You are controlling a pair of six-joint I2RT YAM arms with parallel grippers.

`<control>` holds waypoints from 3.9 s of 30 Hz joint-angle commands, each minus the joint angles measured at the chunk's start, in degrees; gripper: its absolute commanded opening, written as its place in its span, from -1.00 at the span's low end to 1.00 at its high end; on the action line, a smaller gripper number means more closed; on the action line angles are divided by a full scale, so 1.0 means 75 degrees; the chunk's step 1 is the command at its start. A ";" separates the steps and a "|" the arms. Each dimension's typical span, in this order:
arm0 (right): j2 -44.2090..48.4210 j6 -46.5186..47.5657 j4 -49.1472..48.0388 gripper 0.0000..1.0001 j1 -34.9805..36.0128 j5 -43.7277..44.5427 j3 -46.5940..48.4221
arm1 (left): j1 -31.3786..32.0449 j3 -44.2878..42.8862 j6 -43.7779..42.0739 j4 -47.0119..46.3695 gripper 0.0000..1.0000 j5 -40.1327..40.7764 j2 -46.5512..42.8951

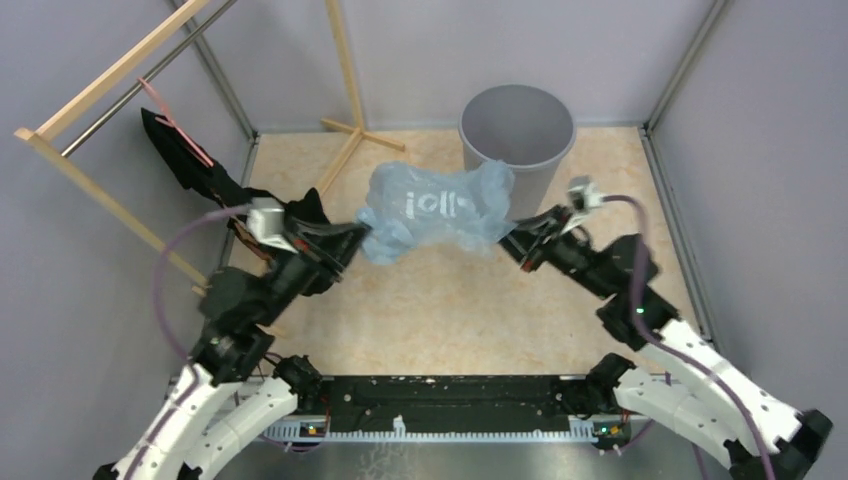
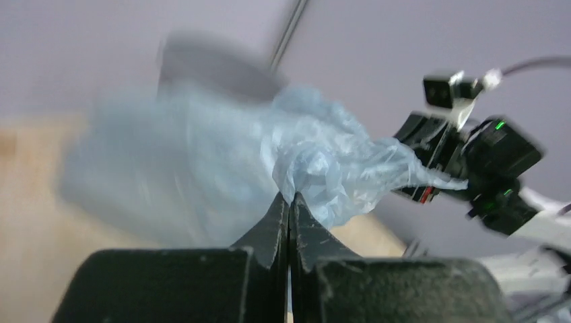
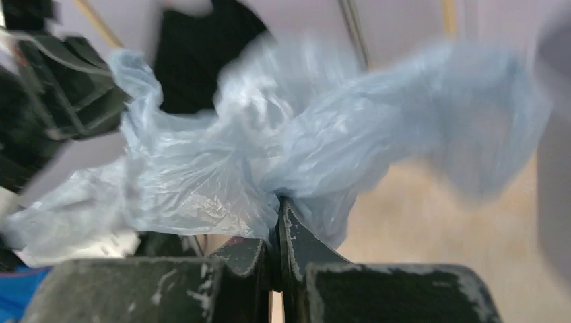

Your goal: Put the trash bags into the trash bin

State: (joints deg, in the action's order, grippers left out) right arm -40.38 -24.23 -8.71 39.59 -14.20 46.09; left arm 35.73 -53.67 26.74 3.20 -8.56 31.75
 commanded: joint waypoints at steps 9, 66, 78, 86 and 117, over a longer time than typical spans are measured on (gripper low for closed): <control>-0.2675 -0.0706 0.1183 -1.00 -0.0017 -0.0940 -0.1290 | -0.0006 0.2050 0.0453 0.2146 -1.00 0.1977 -0.0223; -0.1535 0.0037 0.1712 -1.00 -0.0012 -0.0246 -0.1019 | 0.0005 -0.0602 -0.1312 0.2778 -1.00 0.2962 0.0406; -0.2049 -0.1390 0.1347 -0.08 0.0607 -0.1094 -0.1906 | 0.0001 0.0095 -0.0132 0.1944 -1.00 0.1185 0.1129; -0.2505 -0.2491 0.1231 0.57 0.2273 0.1784 -0.1702 | 0.0000 0.0067 -0.0050 0.1742 -1.00 0.0792 0.1260; -0.3891 -0.2472 -0.0939 -0.94 0.1264 0.2406 -0.2863 | -0.0003 0.0768 0.0320 0.2794 -1.00 0.2466 0.0826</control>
State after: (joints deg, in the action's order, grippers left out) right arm -73.91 -52.73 -19.49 55.20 18.50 26.79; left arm 35.73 -50.46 28.73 21.32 2.33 38.20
